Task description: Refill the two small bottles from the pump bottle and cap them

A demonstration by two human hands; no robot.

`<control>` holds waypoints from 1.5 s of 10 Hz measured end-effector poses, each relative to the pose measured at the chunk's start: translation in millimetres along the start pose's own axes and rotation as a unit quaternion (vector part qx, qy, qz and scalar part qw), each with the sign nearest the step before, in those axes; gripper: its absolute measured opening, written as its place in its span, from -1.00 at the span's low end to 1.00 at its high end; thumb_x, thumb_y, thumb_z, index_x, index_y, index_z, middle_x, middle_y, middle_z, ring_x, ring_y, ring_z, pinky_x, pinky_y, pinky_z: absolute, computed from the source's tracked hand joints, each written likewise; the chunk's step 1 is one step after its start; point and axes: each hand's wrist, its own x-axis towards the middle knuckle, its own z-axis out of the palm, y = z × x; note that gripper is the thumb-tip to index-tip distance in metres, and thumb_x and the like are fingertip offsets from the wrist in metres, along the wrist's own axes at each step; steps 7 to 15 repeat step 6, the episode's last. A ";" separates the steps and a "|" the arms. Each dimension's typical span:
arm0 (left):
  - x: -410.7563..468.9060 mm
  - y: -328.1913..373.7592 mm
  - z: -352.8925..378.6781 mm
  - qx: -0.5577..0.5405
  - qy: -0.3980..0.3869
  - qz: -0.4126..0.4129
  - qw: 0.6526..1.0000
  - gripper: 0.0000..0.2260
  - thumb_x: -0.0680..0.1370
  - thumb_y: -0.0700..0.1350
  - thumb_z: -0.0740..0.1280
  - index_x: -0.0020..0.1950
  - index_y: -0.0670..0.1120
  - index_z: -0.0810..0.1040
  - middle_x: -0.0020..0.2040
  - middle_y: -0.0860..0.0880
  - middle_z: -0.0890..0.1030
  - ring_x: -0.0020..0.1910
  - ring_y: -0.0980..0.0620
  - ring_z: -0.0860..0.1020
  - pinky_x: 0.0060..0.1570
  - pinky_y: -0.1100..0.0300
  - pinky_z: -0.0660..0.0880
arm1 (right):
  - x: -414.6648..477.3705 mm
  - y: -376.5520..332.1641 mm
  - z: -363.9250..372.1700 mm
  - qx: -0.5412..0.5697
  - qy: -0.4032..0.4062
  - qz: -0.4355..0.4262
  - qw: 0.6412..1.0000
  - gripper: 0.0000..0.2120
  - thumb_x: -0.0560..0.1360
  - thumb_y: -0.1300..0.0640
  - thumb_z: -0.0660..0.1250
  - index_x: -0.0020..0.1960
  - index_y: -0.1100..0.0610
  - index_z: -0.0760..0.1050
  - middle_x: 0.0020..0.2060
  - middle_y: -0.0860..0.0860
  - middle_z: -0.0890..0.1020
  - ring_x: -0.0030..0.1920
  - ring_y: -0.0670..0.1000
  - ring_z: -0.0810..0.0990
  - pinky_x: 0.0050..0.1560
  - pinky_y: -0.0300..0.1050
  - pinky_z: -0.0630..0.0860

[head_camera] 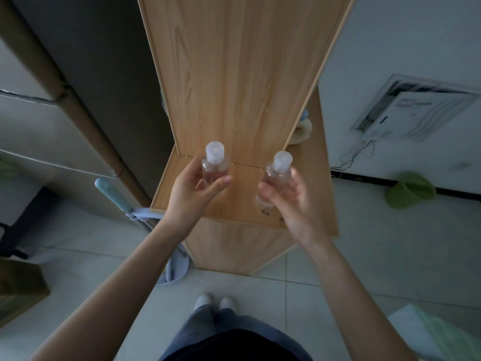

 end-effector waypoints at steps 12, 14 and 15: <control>-6.5 -23.8 -20.1 0.041 0.007 0.016 0.999 -0.39 0.28 0.02 0.48 0.30 0.00 0.40 0.22 0.09 0.52 0.22 0.19 0.48 0.18 0.29 0.42 | -13.0 11.4 -5.0 -0.056 0.037 0.029 0.997 -0.18 0.16 -0.03 0.58 0.35 -0.16 0.32 0.27 -0.19 0.54 0.36 -0.18 0.47 0.35 -0.31 0.38; -6.5 -23.8 -20.1 0.041 0.007 0.016 0.999 -0.39 0.28 0.02 0.48 0.30 0.00 0.40 0.22 0.09 0.52 0.22 0.19 0.48 0.18 0.29 0.42 | -13.0 11.4 -5.0 -0.056 0.037 0.029 0.997 -0.18 0.16 -0.03 0.58 0.35 -0.16 0.32 0.27 -0.19 0.54 0.36 -0.18 0.47 0.35 -0.31 0.38; -6.5 -23.8 -20.1 0.041 0.007 0.016 0.999 -0.39 0.28 0.02 0.48 0.30 0.00 0.40 0.22 0.09 0.52 0.22 0.19 0.48 0.18 0.29 0.42 | -13.0 11.4 -5.0 -0.056 0.037 0.029 0.997 -0.18 0.16 -0.03 0.58 0.35 -0.16 0.32 0.27 -0.19 0.54 0.36 -0.18 0.47 0.35 -0.31 0.38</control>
